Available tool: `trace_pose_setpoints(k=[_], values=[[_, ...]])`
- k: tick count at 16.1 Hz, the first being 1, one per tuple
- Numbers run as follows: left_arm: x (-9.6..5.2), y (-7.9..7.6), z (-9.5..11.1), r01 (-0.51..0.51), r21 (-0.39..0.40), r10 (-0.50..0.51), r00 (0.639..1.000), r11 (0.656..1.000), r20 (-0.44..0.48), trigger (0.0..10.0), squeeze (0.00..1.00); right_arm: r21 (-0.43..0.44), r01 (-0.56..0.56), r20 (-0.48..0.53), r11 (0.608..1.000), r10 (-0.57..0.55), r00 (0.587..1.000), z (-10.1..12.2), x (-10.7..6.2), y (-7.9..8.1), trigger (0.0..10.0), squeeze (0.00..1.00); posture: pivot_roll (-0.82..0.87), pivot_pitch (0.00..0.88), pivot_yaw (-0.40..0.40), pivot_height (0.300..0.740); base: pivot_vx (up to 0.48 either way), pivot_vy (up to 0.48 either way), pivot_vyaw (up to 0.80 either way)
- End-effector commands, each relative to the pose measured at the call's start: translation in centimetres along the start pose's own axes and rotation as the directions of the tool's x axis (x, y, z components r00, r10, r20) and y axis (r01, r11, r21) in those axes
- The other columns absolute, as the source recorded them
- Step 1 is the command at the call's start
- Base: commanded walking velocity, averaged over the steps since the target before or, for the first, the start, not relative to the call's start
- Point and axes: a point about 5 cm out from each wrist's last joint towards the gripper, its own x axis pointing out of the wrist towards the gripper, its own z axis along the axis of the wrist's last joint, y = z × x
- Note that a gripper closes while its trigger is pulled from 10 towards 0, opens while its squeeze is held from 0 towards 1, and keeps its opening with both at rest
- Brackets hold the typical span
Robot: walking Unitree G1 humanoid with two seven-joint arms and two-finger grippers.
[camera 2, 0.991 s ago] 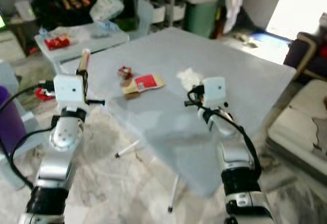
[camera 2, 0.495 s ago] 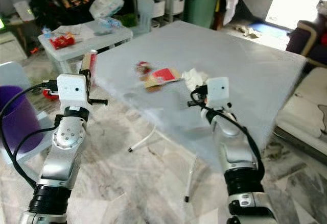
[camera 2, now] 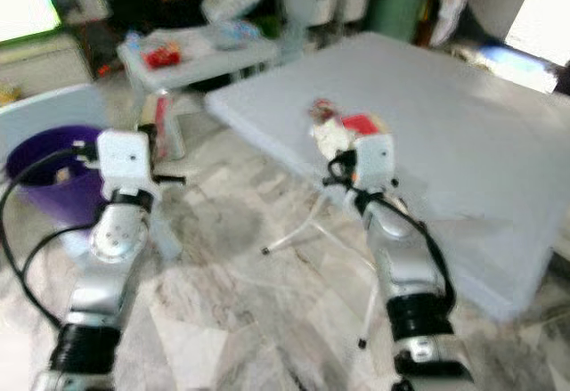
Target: Picking trash to rubbish bin
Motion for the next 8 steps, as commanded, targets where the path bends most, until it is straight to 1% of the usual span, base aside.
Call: trace_pose_setpoints(k=[1, 8], values=[[0.09, -0.16, 0.40, -0.004, -0.009, 0.004, 1.000, 1.000, 0.018, 0.0, 0.00, -0.019, 0.011, 0.017, 1.000, -0.011, 1.000, 0.61, 0.09, -0.45, 0.0, 0.00, 0.05, 0.000, -0.048, 0.740, 0.000, 0.000, 0.80], [0.10, 0.07, 0.22, -0.016, -0.020, 0.016, 1.000, 1.000, 0.005, 0.0, 0.00, -0.016, 0.005, 0.015, 1.000, -0.004, 1.000, 0.46, 0.06, -0.22, 0.0, 0.00, 0.05, 0.000, -0.044, 0.740, 0.000, 0.000, 0.80]])
